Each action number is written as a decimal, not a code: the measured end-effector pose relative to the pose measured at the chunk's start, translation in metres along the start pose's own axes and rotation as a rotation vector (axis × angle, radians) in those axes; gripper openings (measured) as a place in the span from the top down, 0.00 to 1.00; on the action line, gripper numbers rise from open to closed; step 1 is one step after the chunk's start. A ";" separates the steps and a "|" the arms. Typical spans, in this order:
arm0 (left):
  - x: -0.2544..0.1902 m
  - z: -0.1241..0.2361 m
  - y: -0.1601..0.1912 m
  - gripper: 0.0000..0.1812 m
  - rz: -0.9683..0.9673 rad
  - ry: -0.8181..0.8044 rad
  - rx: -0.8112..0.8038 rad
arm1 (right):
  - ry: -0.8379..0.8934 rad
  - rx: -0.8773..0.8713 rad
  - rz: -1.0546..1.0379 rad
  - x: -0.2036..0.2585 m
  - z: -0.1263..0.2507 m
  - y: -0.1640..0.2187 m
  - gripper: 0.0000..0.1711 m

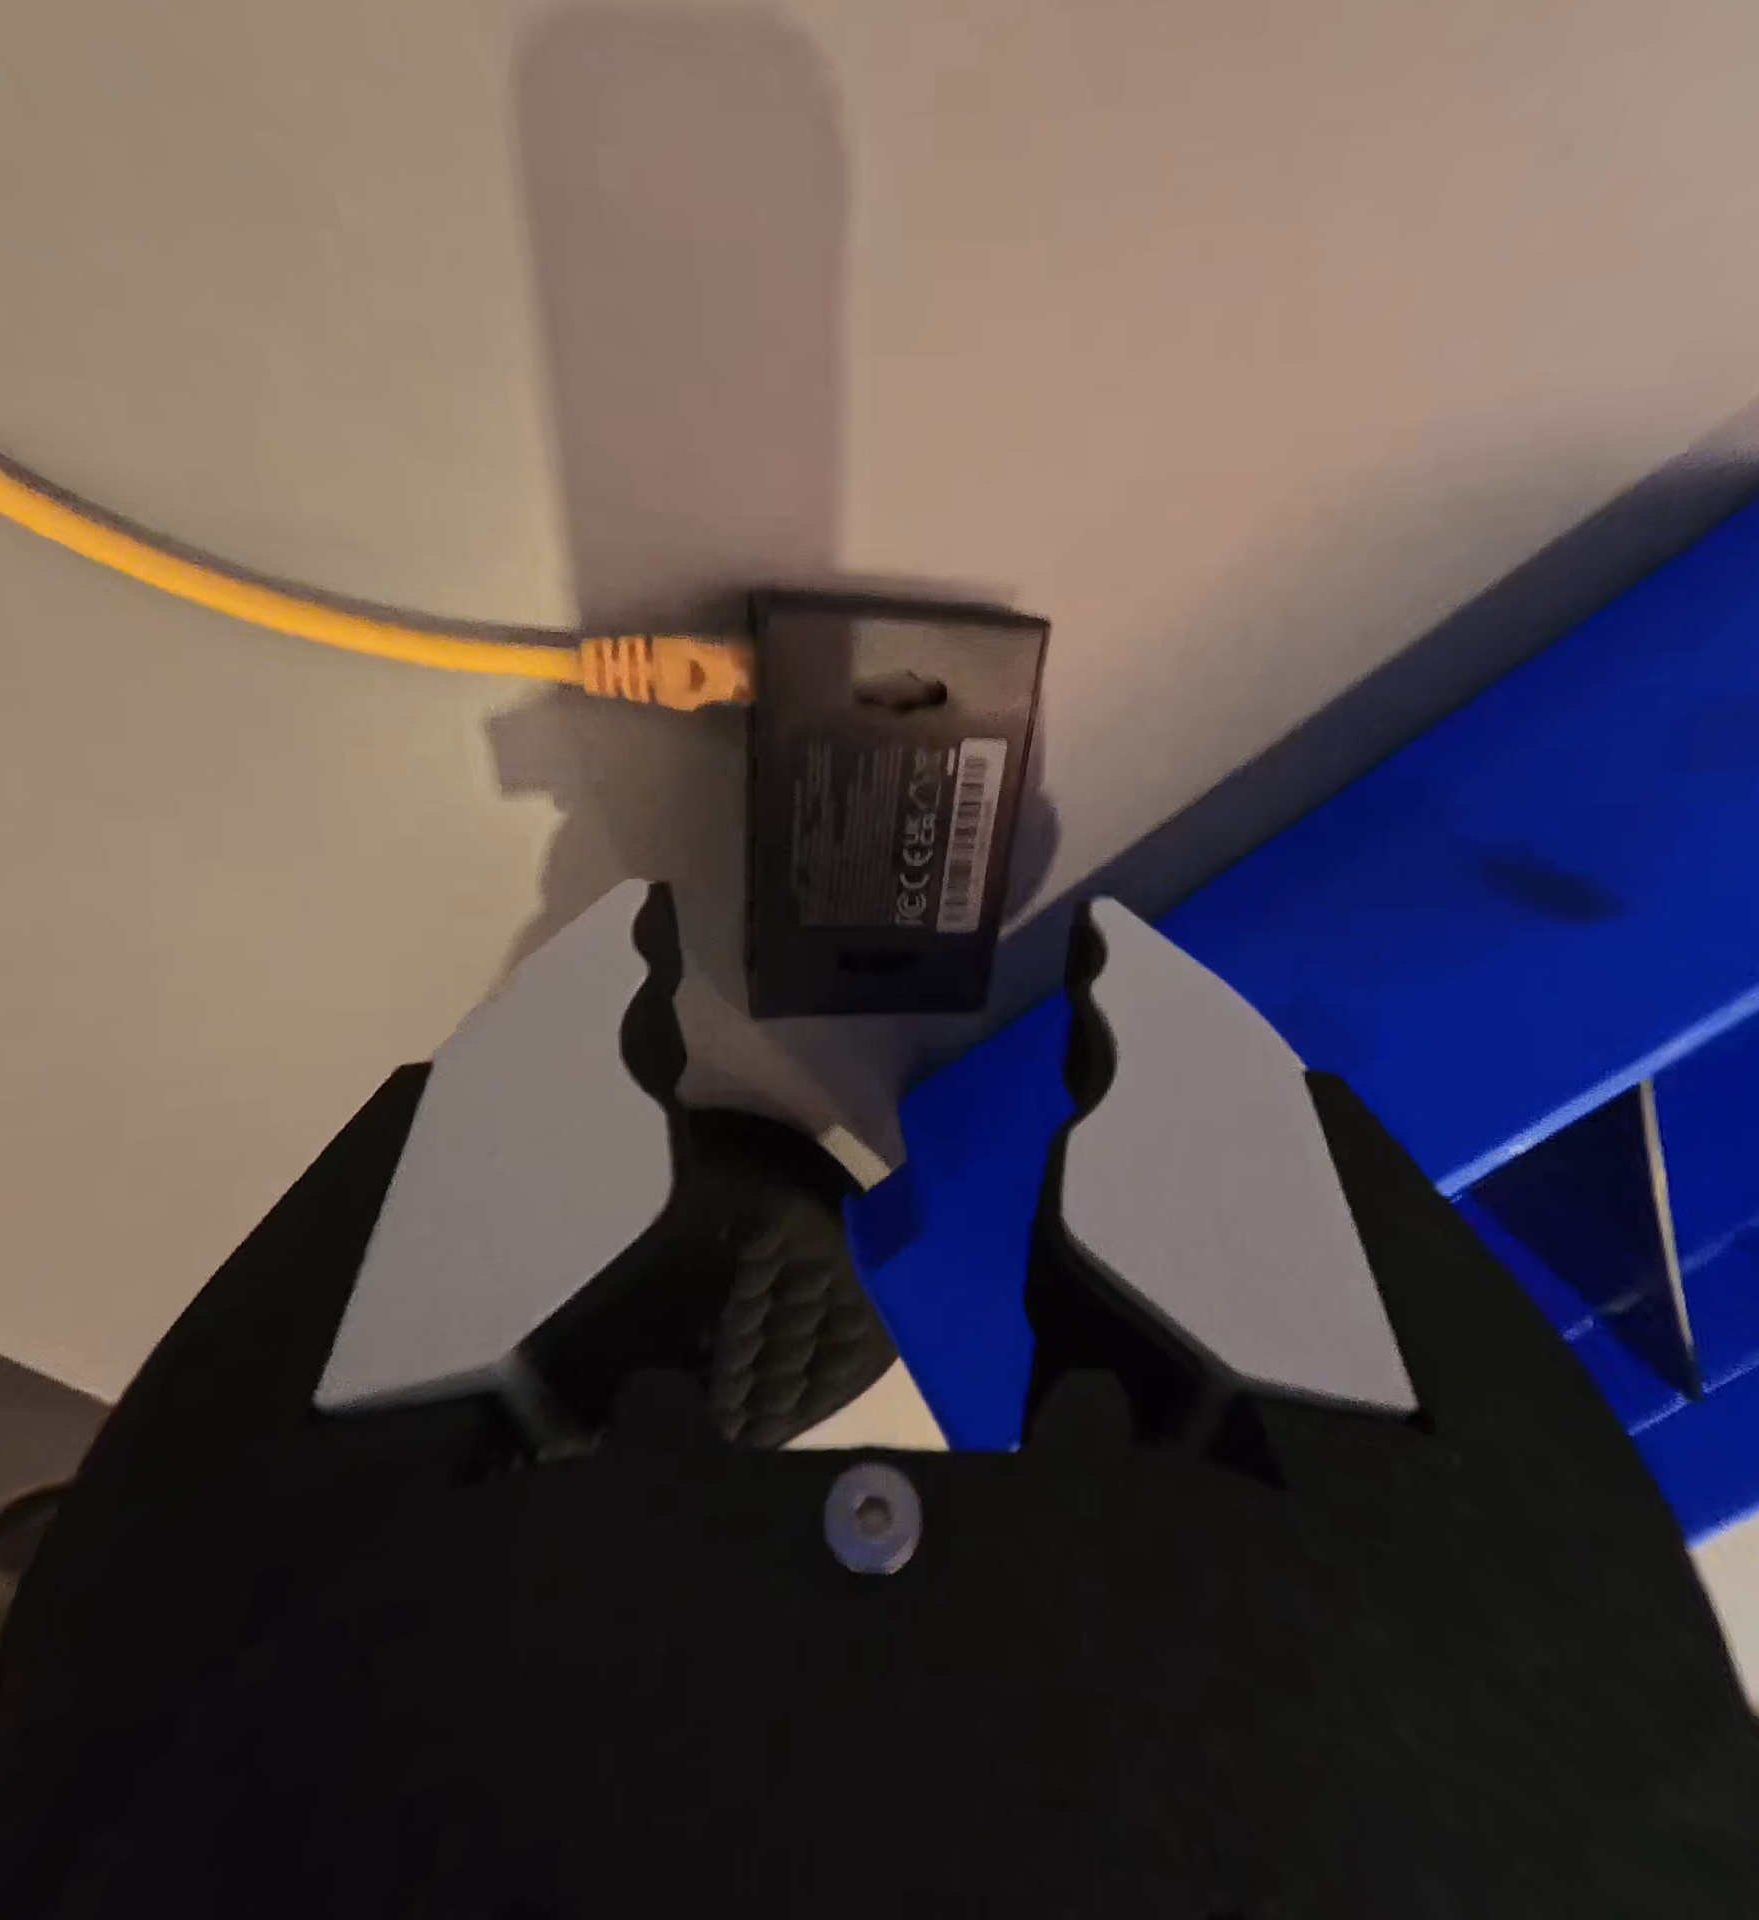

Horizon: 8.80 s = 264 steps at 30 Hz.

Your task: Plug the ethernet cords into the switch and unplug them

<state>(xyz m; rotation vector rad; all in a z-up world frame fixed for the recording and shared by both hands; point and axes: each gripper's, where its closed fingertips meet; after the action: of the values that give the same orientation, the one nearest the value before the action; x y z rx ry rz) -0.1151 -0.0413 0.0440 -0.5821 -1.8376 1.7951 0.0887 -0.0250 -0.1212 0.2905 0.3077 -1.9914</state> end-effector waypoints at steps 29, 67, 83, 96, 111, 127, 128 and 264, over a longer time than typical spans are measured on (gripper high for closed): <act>0.015 0.007 -0.002 0.94 0.001 -0.044 -0.013 | -0.151 -0.515 -0.118 0.012 -0.025 -0.156 0.69; 0.012 0.002 0.002 0.94 0.015 -0.020 0.001 | -0.113 -0.679 -0.336 0.005 -0.009 -0.120 0.65; -0.001 -0.009 0.015 0.94 0.052 0.039 0.051 | -0.446 -0.829 -0.719 -0.022 0.014 -0.127 0.65; -0.010 -0.032 0.052 0.94 0.013 0.058 0.202 | -0.556 -0.986 -0.781 -0.019 0.042 -0.157 0.65; -0.001 -0.038 0.055 0.94 -0.069 -0.011 0.166 | -0.449 -1.097 -0.664 -0.006 0.068 -0.170 0.65; 0.005 -0.036 0.050 0.94 -0.083 -0.060 0.123 | -0.537 -1.174 -0.700 0.003 0.079 -0.177 0.65; 0.005 -0.035 0.049 0.94 -0.078 -0.062 0.116 | -0.527 -1.183 -0.703 0.004 0.080 -0.177 0.65; -0.037 -0.002 -0.020 0.94 -0.148 0.038 -0.244 | -0.313 -1.651 0.047 0.052 0.191 -0.166 0.22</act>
<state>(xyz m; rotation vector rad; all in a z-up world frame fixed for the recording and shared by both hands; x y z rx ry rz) -0.0846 -0.0633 0.0618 -0.5480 -2.0327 1.4666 -0.0963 -0.0655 0.0549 -1.0178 1.5149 -1.1423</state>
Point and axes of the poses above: each gripper's, where its closed fingertips meet, z back along the fingers, y out of its underside, x = y × z across the jaws, and after that the axes turned 8 degrees about y, right-handed
